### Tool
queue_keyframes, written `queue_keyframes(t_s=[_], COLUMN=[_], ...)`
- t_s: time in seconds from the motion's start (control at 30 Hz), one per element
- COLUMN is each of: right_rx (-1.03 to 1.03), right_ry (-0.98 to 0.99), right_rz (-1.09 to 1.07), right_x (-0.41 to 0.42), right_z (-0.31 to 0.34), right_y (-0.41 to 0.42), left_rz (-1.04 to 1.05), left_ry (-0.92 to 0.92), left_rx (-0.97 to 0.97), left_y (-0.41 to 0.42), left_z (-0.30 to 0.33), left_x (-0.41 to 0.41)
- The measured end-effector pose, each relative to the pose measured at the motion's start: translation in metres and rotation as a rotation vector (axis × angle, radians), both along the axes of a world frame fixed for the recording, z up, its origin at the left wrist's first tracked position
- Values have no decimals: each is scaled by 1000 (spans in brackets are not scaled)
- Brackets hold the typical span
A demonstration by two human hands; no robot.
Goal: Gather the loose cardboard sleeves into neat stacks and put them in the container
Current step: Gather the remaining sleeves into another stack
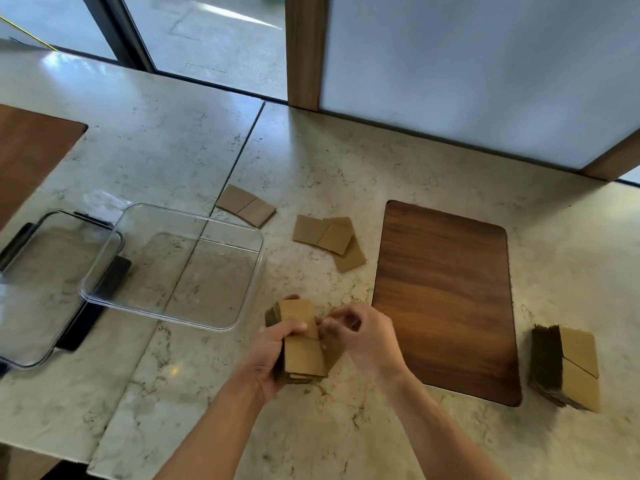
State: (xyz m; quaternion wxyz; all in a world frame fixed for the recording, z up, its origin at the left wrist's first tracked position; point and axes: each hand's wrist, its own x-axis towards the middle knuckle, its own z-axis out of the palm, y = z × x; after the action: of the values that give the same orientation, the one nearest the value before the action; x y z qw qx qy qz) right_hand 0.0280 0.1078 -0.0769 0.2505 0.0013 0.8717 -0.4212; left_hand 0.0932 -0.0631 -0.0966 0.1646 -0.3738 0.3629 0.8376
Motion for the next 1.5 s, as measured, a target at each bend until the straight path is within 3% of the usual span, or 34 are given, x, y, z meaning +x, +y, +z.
queue_keyframes(t_s=[0.07,0.17,0.23,0.3,0.43,0.57,0.63,0.73,0.8,0.93,1.03,1.13,1.23,1.3,1.4,1.43,1.5], right_rx=[160,544,574,452,-133,-587,-720,-731,-754,-737,-743,-526,-381,-339,-345,-248,145], right_ry=[55,104,161,161,-174,-201,-277,-418,-435,-226,-219,-311,-166,40,198,270,348], right_rz=[-38,266,304,224,-320,-686,-835,-933,-911,-784,-450,44,297,295,-115,-135,158], right_x=[-3,9,15,11,-11,-18,-18,-19,-26,-47,-76,-103,-112,-124,-144,-152,-167], right_z=[-6,-15,-21,-22,-5,2,4,8,6,17,27,31,21,7,-5,-11,-25], right_y=[2,-7,-10,-4,16,16,6,-15,-25,-17,16,23,-7,-23,-34,-37,-47], left_rz=[121,203,207,205,238,181,152,150,159,131,41,-118,-180,-118,98,173,305], left_ry=[76,150,139,109,91,88,106,159,182,238,215,199,162,139,227,254,264], left_rx=[66,66,54,35,23,-50,-111,-148,-118,19,187,230,301,337,423,431,391], left_y=[-7,-17,-19,-18,-15,-2,10,25,30,19,2,-2,4,2,-6,-9,-14], left_z=[-4,-6,-6,-4,-2,3,3,5,9,13,14,14,8,-4,-15,-18,-24], left_x=[4,11,14,15,7,-7,-15,-34,-49,-66,-73,-84,-93,-98,-103,-105,-111])
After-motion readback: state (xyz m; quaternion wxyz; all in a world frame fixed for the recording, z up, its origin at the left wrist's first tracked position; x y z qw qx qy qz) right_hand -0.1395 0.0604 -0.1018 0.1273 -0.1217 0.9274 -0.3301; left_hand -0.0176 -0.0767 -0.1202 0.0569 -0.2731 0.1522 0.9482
